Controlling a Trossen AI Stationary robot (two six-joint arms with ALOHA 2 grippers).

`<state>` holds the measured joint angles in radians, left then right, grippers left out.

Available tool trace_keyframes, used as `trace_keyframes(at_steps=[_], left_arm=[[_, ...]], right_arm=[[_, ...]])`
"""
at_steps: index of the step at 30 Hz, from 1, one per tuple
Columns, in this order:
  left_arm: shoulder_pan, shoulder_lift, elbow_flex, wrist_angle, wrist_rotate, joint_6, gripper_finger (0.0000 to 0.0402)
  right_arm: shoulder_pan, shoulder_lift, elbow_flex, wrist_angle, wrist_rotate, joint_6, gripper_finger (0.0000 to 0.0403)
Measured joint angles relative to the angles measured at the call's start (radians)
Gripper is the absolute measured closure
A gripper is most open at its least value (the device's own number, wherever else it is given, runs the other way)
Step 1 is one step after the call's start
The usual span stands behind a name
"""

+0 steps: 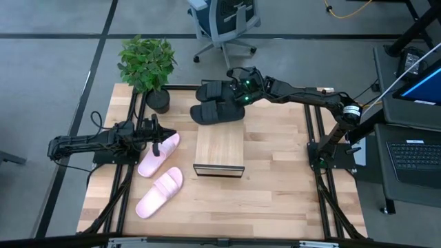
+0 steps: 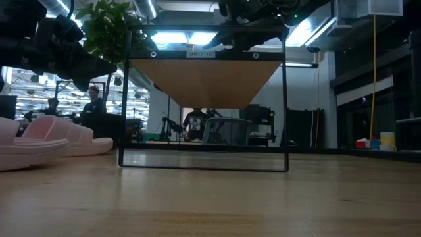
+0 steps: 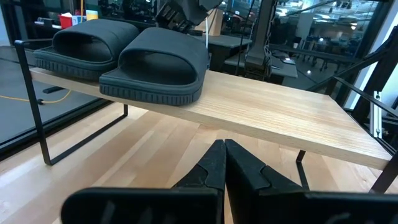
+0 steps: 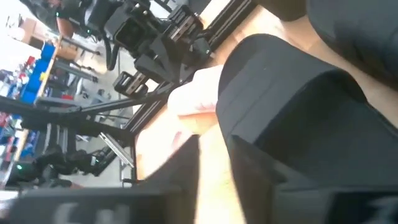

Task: Pick and place slides into the shelf
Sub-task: Put the top pink slide on the shelf

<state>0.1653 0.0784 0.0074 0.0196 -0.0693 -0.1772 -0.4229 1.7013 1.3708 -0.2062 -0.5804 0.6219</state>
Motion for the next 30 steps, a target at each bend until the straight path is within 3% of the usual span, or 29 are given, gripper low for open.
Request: trace_keyframes(at_steps=[3,5,10,20,30], left_arm=[[0.000,0.000,0.000,0.000,0.000,-0.005,0.0401],[0.000,0.000,0.000,0.000,0.000,-0.006,0.0401],[0.000,0.000,0.000,0.000,0.000,-0.007,0.0401],[0.000,0.000,0.000,0.000,-0.001,-0.010,0.0401],[0.000,0.000,0.000,0.028,-0.078,-0.057,0.0401]], right_arm=[[0.000,-0.018,0.000,0.000,0.017,-0.072,0.0375],[0.000,-0.039,0.000,0.004,0.049,-0.130,0.0393],[0.018,-0.095,0.000,0.006,0.075,-0.216,0.0397],[0.182,-0.120,0.000,-0.030,0.284,-0.548,0.0399],[0.258,-0.120,0.000,-0.130,0.394,-0.578,0.0401]])
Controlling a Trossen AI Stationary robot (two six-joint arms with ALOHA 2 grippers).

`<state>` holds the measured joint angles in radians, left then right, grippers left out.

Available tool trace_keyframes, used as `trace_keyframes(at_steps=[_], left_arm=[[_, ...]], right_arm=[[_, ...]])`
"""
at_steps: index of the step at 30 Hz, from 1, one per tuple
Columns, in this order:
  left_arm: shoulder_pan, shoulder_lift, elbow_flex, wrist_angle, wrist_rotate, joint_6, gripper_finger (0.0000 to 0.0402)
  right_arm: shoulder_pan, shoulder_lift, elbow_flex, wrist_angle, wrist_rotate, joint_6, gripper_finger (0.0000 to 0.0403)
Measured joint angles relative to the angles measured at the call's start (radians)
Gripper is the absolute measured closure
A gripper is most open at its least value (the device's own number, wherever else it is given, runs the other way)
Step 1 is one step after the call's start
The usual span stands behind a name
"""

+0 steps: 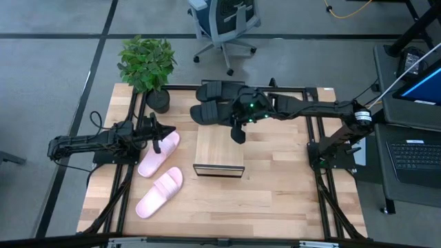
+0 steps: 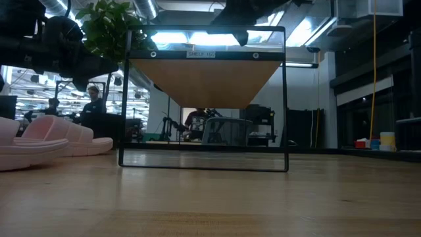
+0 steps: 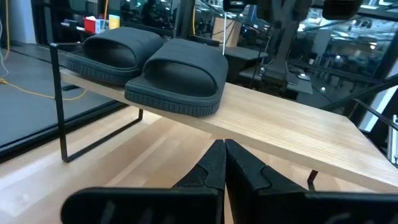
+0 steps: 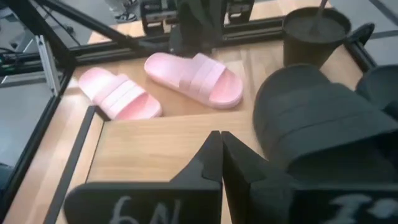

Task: Pick and place slides into the shelf
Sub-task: Put the top pink slide on the shelf

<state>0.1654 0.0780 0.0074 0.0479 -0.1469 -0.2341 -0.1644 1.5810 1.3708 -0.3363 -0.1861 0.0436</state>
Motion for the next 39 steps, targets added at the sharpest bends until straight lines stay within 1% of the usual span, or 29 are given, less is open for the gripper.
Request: trace_keyframes(at_steps=[5,9,13,15,20,23,27,33,39], left_arm=[[0.000,0.000,0.000,0.000,0.009,-0.003,0.0401],[0.000,0.000,0.000,0.000,0.010,-0.003,0.0401],[0.000,0.000,0.000,0.000,0.010,-0.001,0.0401],[0.000,0.000,0.000,0.000,0.010,-0.001,0.0401],[0.000,0.000,0.000,0.000,0.011,0.000,0.0401],[0.000,0.000,0.000,-0.001,0.012,0.000,0.0401],[0.000,0.000,0.000,0.012,0.058,0.000,0.0401],[0.000,0.000,0.000,0.021,0.086,0.000,0.0401],[-0.001,0.000,0.024,0.014,0.135,0.008,0.0401]], right_arm=[[0.030,0.000,0.000,-0.006,0.013,0.004,0.0401],[0.061,0.000,-0.001,-0.017,0.019,0.055,0.0401],[0.096,0.000,-0.024,-0.009,0.105,0.113,0.0402],[0.116,0.000,-0.060,0.052,0.133,0.139,0.0402],[0.151,0.000,-0.206,0.341,0.133,0.212,0.0402],[0.152,-0.007,-0.266,0.423,0.138,0.255,0.0402],[0.150,-0.031,-0.279,0.435,0.154,0.286,0.0402],[0.151,-0.095,-0.259,0.424,0.167,0.215,0.0402],[0.157,-0.152,-0.261,0.390,0.170,0.213,0.0401]])
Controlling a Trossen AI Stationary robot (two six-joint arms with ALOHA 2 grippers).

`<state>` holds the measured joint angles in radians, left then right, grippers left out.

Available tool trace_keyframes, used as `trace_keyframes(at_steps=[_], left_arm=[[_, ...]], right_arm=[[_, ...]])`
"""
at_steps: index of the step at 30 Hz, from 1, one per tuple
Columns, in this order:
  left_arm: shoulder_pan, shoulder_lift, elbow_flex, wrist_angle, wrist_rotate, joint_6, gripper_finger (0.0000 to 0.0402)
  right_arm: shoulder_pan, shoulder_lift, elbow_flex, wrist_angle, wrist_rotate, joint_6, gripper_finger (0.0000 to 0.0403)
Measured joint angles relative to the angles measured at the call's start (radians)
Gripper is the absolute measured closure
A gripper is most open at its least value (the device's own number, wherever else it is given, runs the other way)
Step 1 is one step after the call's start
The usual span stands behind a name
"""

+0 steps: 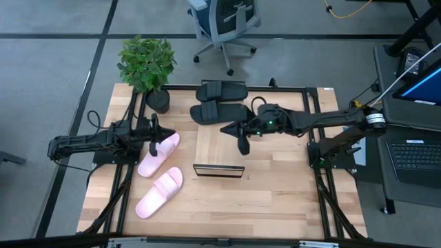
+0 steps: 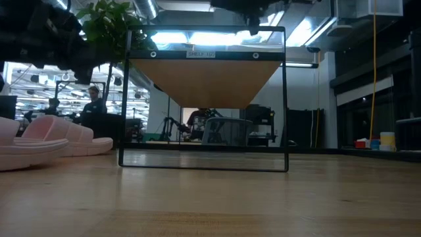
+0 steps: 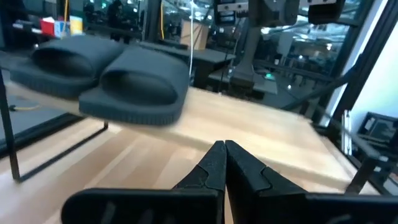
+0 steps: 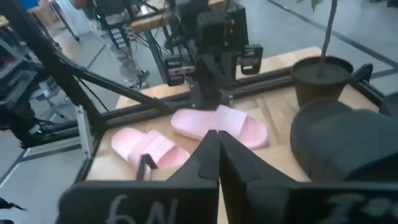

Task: Pick and place slides into the shelf
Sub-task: Put the top pink slide on the shelf

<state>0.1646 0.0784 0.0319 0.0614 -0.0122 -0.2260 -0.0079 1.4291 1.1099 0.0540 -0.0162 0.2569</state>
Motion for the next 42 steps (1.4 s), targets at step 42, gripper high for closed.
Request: trace_keyframes(at_steps=[42], left_arm=[[-0.003,0.183,0.490,-0.582,-0.194,-0.538,0.0401]], right_arm=[[-0.021,-0.288,-0.366,0.169,0.130,-0.006,0.0400]])
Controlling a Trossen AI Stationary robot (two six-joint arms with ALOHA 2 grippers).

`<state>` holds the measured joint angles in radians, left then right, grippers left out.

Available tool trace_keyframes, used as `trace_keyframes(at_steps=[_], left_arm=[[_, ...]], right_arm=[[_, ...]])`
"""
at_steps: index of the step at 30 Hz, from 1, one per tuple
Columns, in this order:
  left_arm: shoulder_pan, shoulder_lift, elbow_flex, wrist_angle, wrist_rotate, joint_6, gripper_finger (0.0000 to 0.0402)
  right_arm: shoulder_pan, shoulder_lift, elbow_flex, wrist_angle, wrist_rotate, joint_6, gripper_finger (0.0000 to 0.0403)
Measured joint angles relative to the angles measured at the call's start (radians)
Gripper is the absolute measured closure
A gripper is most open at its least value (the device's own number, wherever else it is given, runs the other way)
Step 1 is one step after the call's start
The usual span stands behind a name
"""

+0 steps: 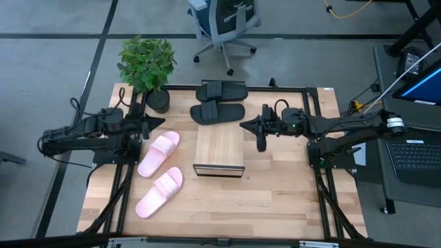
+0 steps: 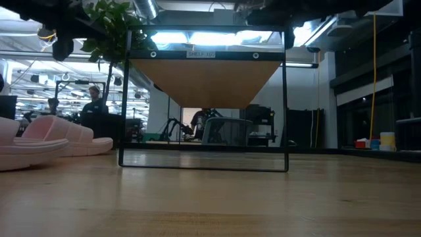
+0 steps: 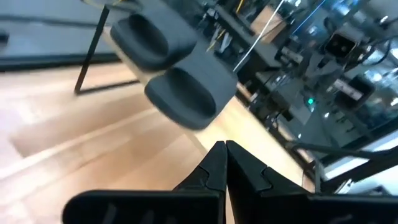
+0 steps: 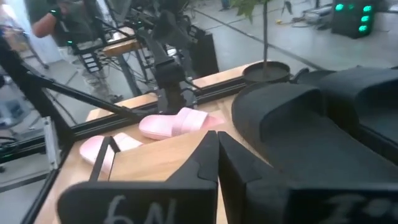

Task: Pick and place slides into the shelf
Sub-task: Put the top pink slide on the shelf

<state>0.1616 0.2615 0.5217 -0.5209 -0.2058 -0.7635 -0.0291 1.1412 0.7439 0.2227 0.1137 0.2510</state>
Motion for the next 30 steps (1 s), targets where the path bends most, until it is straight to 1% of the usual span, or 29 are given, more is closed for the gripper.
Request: trace_keyframes(at_steps=[2,5,7,9,14,18,22,27,30], left_arm=[[-0.005,0.024,0.023,-0.062,0.005,-0.026,0.0401],[-0.017,0.052,0.045,-0.099,-0.003,-0.063,0.0401],[-0.029,0.061,0.046,-0.100,-0.018,-0.089,0.0401],[-0.041,0.065,0.048,-0.100,-0.039,-0.120,0.0401],[-0.089,0.068,0.048,-0.100,-0.153,-0.240,0.0401],[-0.149,0.077,0.048,-0.092,-0.178,-0.334,0.0401],[-0.228,0.154,0.048,-0.075,-0.215,-0.407,0.0401],[-0.340,0.261,0.048,-0.038,-0.240,-0.525,0.0401],[-0.412,0.306,0.048,-0.040,-0.286,-0.615,0.0401]], right_arm=[[-0.017,-0.001,-0.039,0.047,-0.047,0.007,0.0400],[-0.034,-0.003,-0.134,0.181,-0.104,0.026,0.0401],[-0.039,-0.017,-0.190,0.260,-0.117,0.038,0.0400],[-0.041,-0.048,-0.235,0.286,-0.117,0.043,0.0400],[-0.043,-0.149,-0.282,0.273,-0.116,0.006,0.0399],[-0.048,-0.209,-0.291,0.225,-0.115,-0.025,0.0399],[-0.048,-0.231,-0.291,0.172,-0.116,-0.030,0.0399],[-0.048,-0.230,-0.291,0.166,-0.116,-0.046,0.0399],[-0.048,-0.230,-0.291,0.167,-0.115,-0.064,0.0399]])
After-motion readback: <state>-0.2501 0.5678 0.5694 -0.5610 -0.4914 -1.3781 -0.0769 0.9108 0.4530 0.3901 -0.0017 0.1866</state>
